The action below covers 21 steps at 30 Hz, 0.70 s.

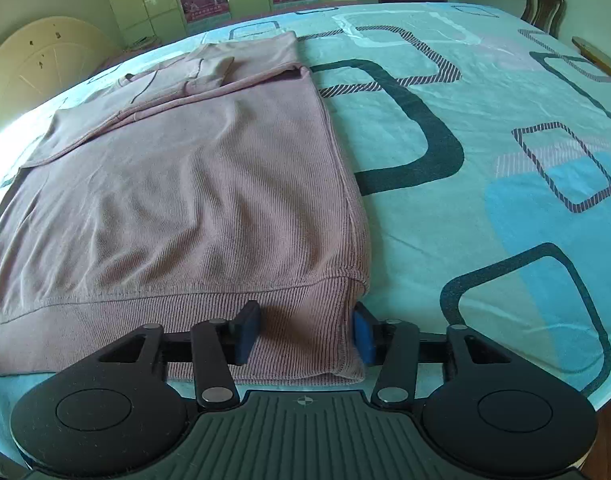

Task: Fold small clothes
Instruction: 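Grasp the ribbed hem with both tools and lift it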

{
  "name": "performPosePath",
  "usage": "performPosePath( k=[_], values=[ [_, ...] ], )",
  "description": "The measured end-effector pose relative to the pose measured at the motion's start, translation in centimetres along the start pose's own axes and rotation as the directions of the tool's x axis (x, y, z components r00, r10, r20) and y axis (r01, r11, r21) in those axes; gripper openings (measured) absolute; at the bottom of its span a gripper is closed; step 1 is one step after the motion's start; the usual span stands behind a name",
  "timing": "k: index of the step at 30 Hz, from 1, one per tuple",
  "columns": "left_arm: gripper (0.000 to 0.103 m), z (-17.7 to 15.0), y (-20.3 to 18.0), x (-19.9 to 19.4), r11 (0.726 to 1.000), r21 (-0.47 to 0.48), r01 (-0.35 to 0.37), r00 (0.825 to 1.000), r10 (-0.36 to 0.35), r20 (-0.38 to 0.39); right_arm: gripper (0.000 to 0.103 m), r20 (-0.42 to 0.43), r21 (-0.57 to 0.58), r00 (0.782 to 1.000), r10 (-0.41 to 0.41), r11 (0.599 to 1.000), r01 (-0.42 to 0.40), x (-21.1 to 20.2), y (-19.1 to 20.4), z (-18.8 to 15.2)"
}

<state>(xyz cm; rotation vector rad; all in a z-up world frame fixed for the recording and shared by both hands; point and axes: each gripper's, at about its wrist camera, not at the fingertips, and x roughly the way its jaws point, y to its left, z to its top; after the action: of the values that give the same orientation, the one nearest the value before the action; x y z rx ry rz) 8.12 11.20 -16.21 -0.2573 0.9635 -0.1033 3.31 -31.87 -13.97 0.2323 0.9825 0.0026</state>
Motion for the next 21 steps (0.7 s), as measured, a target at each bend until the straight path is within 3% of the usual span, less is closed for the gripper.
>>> performPosePath(
  k=[3, 4, 6, 14, 17, 21],
  values=[
    [0.022, 0.6, 0.7, 0.1, 0.999, -0.039, 0.027, 1.0, -0.028, -0.014, 0.015, -0.021, 0.018, 0.999, 0.043, 0.999, -0.043, 0.1, 0.0, 0.6],
    [0.014, 0.8, 1.0, 0.1, 0.998, -0.056, 0.037, 0.999, -0.038, -0.015, 0.013, -0.026, 0.017, 0.998, 0.05, 0.999, -0.05, 0.2, 0.1, 0.7],
    [0.01, 1.2, 1.6, 0.0, 0.995, -0.085, 0.061, 0.998, -0.062, -0.014, 0.011, -0.026, 0.005, 0.998, 0.055, 0.998, -0.055, 0.1, 0.3, 1.0],
    [0.008, 4.7, 0.5, -2.1, 0.989, -0.068, 0.13, 0.985, -0.122, 0.12, 0.011, 0.059, 0.035, 0.988, 0.14, 0.989, -0.143, -1.9, 0.7, 4.7],
    [0.008, 7.7, -0.1, -2.3, 0.98, -0.058, 0.188, 0.963, -0.172, 0.207, 0.011, 0.113, 0.038, 0.98, 0.161, 0.985, -0.166, -2.3, 1.0, 7.5],
    [0.008, 12.1, -0.8, -0.8, 0.972, -0.075, 0.225, 0.944, -0.198, 0.265, 0.011, 0.176, 0.03, 0.969, 0.171, 0.983, -0.179, -1.6, 1.6, 11.9]
  ],
)
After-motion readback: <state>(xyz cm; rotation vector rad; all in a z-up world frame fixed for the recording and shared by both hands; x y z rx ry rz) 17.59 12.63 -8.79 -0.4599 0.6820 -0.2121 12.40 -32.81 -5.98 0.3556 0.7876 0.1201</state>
